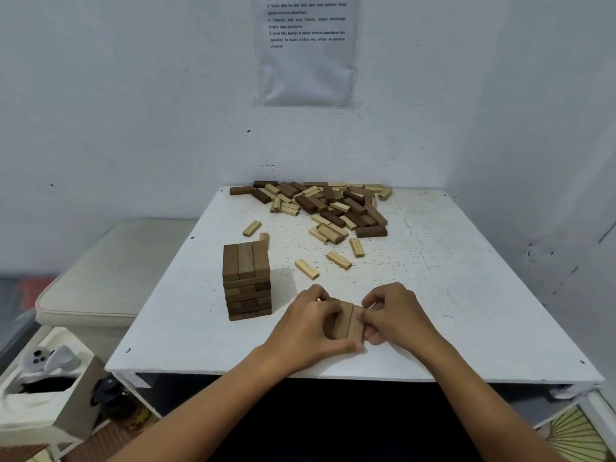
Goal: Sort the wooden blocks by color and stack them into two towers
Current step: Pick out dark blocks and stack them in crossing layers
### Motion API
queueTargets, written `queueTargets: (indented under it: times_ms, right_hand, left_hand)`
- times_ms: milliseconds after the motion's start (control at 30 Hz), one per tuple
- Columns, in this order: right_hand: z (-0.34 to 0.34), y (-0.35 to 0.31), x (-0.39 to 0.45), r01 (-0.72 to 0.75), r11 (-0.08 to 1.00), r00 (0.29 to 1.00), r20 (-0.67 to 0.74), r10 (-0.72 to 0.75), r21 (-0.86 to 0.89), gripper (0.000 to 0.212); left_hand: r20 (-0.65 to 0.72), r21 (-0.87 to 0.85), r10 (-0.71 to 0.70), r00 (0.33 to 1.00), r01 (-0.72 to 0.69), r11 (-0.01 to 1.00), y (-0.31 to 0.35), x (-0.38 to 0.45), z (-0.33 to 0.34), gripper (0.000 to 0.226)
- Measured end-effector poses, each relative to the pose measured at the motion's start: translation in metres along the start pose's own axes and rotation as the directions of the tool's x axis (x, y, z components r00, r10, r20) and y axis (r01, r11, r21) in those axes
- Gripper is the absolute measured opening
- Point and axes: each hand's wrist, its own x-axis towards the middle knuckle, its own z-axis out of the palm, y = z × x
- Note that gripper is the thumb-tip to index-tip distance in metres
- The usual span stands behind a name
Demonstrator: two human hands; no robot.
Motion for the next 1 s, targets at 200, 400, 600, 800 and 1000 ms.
queueTargets:
  times_ms: [200,400,600,800,1000]
  right_hand:
    - [-0.003,0.000,-0.010,0.042,0.988,0.997,-0.054,-0.050,-0.147,0.010]
    - [-0.002,0.004,-0.020,0.040,0.978,0.998,-0.048,-0.051,-0.204,0.027]
    - [0.002,0.004,-0.022,0.063,0.985,0.997,-0.040,-0.070,-0.160,0.020]
    - [0.009,0.004,-0.017,0.214,0.933,0.956,-0.260,-0.138,0.290,0.013]
    - [0.033,0.001,-0.013,0.195,0.739,0.979,-0.172,-0.108,0.645,0.049]
  left_hand:
    - [0.106,-0.005,0.015,0.994,-0.014,1.000,-0.001,0.002,-0.008,0.056]
    - [0.304,-0.043,0.063,0.951,-0.052,0.998,-0.008,0.010,-0.028,0.068]
    - [0.332,-0.072,0.116,0.936,-0.098,0.993,-0.009,0.015,-0.037,0.084]
    - [0.019,-0.419,0.002,1.000,0.006,0.908,-0.005,-0.003,-0.013,0.082]
    - [-0.074,-0.809,-0.197,0.978,0.056,0.585,0.010,-0.007,0.010,0.093]
